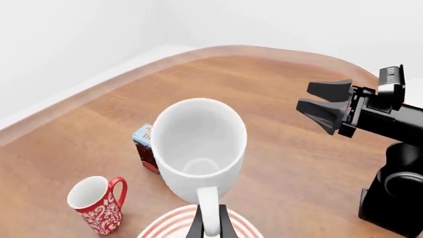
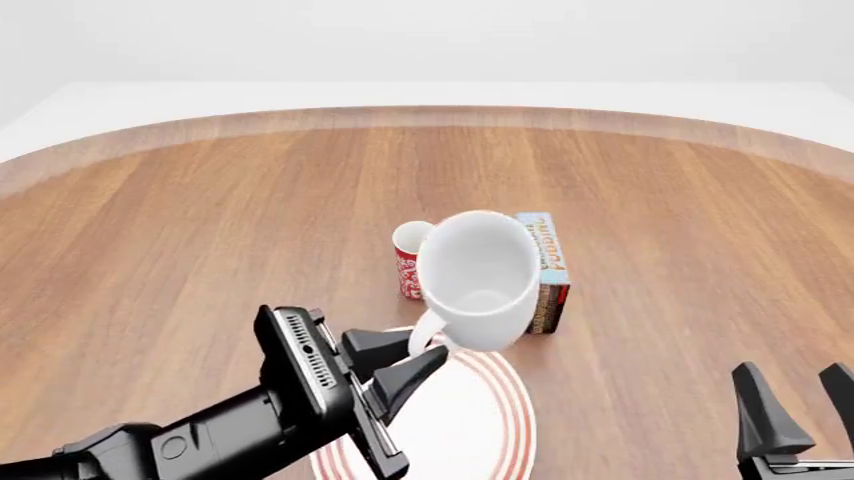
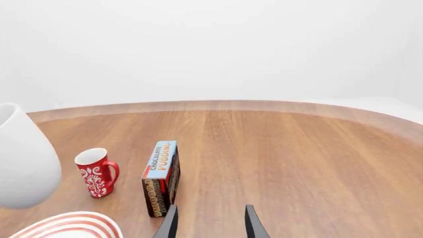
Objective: Pick up the white mug and put it on the plate, and put the chocolate pudding to the right of the plate.
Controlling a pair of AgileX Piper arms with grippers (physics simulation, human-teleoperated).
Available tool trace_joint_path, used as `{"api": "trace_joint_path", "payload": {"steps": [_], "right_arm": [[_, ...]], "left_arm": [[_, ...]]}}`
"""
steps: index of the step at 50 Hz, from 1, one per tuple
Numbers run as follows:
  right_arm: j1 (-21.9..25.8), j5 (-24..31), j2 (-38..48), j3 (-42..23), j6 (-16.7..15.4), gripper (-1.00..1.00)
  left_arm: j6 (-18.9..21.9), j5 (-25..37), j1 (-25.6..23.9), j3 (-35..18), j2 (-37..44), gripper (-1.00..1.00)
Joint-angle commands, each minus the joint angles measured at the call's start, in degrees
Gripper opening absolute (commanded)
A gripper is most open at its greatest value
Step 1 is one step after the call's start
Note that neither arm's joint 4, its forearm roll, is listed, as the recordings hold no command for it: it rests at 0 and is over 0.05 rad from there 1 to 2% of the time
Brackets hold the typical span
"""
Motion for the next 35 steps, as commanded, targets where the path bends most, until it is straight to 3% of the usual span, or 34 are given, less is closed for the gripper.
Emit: {"api": "trace_joint_path", "payload": {"steps": [1,35], "right_arm": [[0.09,-0.06,-0.02,-0.03,-0.12,1.0],[0.32,-0.26,-0.04,0.02,-0.34,1.0]], "left_arm": [[0.06,-0.03,2.36,3.55,-3.13,-1.0],[-5.53,-3.95,4.62,12.53,-4.26,-1.0]]}}
